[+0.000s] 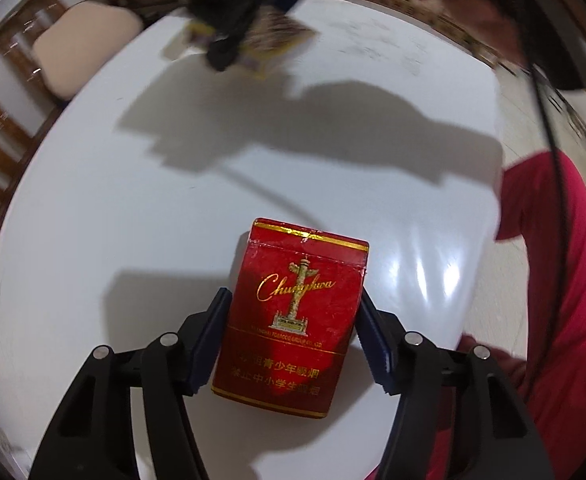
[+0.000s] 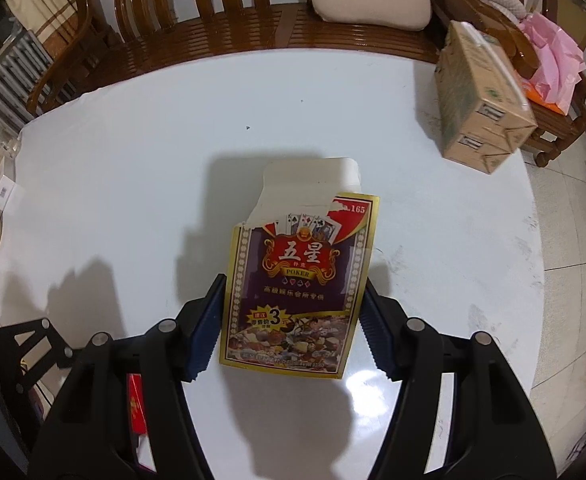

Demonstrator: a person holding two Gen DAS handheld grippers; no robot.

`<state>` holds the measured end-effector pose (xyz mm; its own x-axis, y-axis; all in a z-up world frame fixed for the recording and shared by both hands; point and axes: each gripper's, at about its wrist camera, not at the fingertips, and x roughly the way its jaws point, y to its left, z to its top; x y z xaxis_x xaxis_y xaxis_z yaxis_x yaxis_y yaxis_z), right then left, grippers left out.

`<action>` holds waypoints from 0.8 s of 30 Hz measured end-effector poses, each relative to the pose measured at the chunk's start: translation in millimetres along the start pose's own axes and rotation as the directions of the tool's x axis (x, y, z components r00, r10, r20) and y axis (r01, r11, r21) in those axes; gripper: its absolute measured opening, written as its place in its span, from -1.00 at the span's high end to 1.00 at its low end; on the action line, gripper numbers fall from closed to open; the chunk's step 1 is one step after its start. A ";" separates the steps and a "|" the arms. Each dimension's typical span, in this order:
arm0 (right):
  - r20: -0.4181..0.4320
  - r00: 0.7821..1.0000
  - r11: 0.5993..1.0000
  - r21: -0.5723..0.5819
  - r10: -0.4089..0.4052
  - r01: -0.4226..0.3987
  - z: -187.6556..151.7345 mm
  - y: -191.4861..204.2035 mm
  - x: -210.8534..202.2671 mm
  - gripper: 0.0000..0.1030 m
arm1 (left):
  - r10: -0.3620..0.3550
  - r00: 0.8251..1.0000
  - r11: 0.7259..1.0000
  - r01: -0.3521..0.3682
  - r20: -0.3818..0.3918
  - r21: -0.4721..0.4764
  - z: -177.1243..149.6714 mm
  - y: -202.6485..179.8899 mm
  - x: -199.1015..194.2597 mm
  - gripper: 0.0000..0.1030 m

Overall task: Collect trash
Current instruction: 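Carry the cigarette pack and card box with both tools down toward the plastic bag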

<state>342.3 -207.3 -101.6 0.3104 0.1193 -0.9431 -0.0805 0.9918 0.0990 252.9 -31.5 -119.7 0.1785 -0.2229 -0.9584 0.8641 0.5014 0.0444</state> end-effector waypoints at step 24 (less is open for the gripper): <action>0.238 0.971 0.997 -0.079 0.031 -0.013 -95.6 12.4 -90.2 -0.20 | 0.298 0.934 0.855 -0.169 0.198 -0.490 -26.8 6.9 -66.4 -0.14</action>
<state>222.8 -210.1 -45.7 0.5240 0.1575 -0.8370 -0.1587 0.9836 0.0857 234.3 9.2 -63.3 0.5177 -0.2245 -0.8256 0.4782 0.8761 0.0616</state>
